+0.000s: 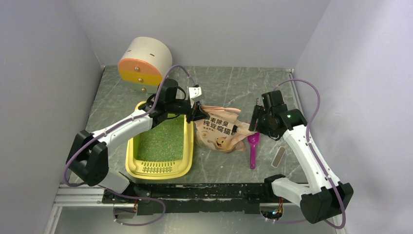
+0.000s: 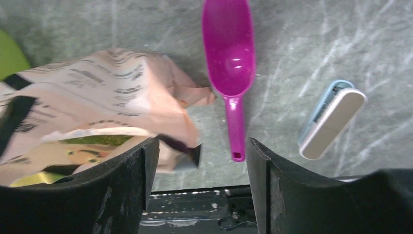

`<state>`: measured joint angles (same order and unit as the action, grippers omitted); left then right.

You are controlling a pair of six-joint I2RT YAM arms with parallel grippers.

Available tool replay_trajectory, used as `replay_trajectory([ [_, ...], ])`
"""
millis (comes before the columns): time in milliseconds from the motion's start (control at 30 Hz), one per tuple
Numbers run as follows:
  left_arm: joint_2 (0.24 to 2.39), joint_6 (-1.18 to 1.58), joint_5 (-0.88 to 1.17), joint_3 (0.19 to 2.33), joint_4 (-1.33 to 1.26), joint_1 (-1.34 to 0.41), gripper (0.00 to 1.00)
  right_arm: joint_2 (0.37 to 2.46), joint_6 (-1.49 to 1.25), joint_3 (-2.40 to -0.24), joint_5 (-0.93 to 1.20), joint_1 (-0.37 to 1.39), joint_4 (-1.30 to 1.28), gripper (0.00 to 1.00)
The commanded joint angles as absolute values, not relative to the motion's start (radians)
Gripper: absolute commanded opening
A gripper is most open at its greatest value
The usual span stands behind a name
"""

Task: Fill the litter box with clean litter
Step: Open the cat litter bag at the center of the board.

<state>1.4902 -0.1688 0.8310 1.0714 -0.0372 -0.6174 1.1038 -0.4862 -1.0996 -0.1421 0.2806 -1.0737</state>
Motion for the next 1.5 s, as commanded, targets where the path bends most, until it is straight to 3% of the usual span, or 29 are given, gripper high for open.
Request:
replay_trajectory([
  [0, 1.439, -0.186, 0.861, 1.074, -0.08, -0.606, 0.05, 1.061, -0.539, -1.093, -0.027, 0.279, -0.98, 0.69],
  [333, 1.429, -0.178, 0.855, 1.069, -0.093, -0.606, 0.05, 1.073, -0.646, -0.993, -0.005, 0.279, -0.934, 0.57],
  [433, 1.431, -0.187, 0.848, 1.072, -0.087, -0.606, 0.05, 1.06, -0.636, -1.021, -0.007, 0.279, -1.011, 0.43],
  [500, 1.43, -0.191, 0.839, 1.073, -0.086, -0.606, 0.05, 1.059, -0.619, -1.048, -0.008, 0.278, -1.071, 0.19],
  [600, 1.426, -0.193, 0.819, 1.072, -0.087, -0.606, 0.05, 1.048, -0.575, -1.079, 0.06, 0.278, -1.121, 0.03],
  [800, 1.42, -0.184, 0.786, 1.061, -0.103, -0.606, 0.05, 1.057, -0.501, -1.115, 0.253, 0.279, -1.188, 0.0],
  [833, 1.418, -0.182, 0.788, 1.057, -0.107, -0.606, 0.05, 1.053, -0.496, -1.122, 0.251, 0.278, -1.189, 0.01],
  [900, 1.415, -0.176, 0.797, 1.044, -0.117, -0.606, 0.05, 1.052, -0.494, -1.134, 0.174, 0.278, -1.192, 0.19],
  [1100, 1.391, -0.19, 0.851, 1.016, -0.111, -0.606, 0.05, 1.053, -0.397, -1.186, 0.007, 0.278, -1.115, 0.61],
  [1333, 1.386, -0.195, 0.859, 1.018, -0.1, -0.606, 0.05, 1.004, -0.173, -1.0, 0.265, 0.278, -0.731, 0.68],
  [1467, 1.392, -0.199, 0.855, 1.027, -0.088, -0.606, 0.05, 1.012, -0.13, -0.972, 0.353, 0.279, -0.661, 0.7],
])
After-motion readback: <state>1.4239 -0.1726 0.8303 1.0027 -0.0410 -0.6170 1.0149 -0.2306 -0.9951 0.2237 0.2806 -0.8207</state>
